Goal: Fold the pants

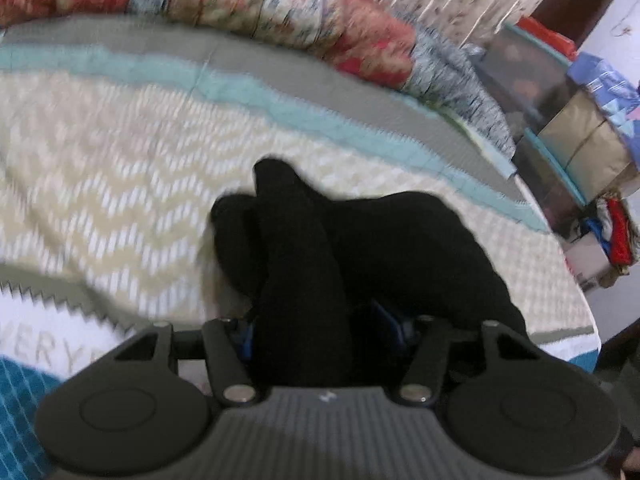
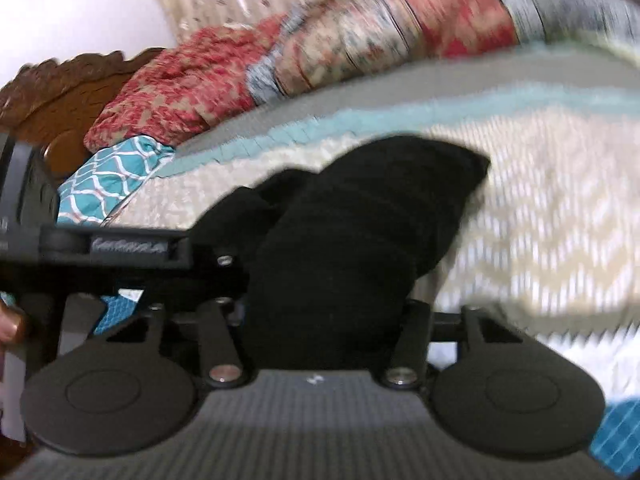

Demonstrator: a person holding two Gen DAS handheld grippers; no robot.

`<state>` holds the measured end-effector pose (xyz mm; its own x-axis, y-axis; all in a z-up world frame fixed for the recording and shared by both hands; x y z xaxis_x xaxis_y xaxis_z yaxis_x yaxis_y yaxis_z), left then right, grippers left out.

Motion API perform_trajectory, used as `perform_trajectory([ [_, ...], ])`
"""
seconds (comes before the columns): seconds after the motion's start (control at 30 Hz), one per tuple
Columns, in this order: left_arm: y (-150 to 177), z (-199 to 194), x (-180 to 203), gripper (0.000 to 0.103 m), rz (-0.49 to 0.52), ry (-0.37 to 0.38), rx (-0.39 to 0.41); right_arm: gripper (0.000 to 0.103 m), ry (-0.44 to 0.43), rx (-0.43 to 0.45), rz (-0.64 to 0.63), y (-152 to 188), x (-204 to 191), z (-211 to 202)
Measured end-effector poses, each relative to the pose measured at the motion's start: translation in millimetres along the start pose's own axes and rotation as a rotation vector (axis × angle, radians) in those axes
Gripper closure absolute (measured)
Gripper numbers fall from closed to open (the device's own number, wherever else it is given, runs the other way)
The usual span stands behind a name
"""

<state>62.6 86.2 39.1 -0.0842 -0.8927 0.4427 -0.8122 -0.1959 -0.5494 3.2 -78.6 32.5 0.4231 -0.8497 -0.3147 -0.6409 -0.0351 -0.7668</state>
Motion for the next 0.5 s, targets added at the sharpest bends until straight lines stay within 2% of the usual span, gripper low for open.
perform_trajectory([
  [0.13,-35.7,-26.6,26.1,0.05,0.063,0.019,0.145,0.057,0.031,0.139,-0.094,-33.4,1.7,-7.9],
  [0.27,-89.8,-31.1,51.3,0.048,0.132,0.048,0.239,0.057,0.064,0.278,-0.157,-79.6,20.7,-10.1],
  [0.37,-134.7,-15.1,70.1,0.048,0.179,0.041,0.279,0.056,0.083,0.341,-0.179,-119.8,46.0,5.2],
  [0.5,-183.7,26.9,84.2,0.047,0.214,0.034,0.297,0.056,0.11,0.382,-0.188,-160.1,91.8,34.5],
])
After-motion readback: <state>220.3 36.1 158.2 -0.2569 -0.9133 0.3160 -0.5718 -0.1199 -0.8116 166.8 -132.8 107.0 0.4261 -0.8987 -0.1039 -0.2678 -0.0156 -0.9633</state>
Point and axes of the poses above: each gripper's, at about its wrist camera, not at the fingertips, and z roughly the way its jaws point, x to its right, y to its underside, the point moved 3 cm from there along z, roughly the way its jaws point, and after that the axes turned 3 degrees about -x, right-handed, at the moved point
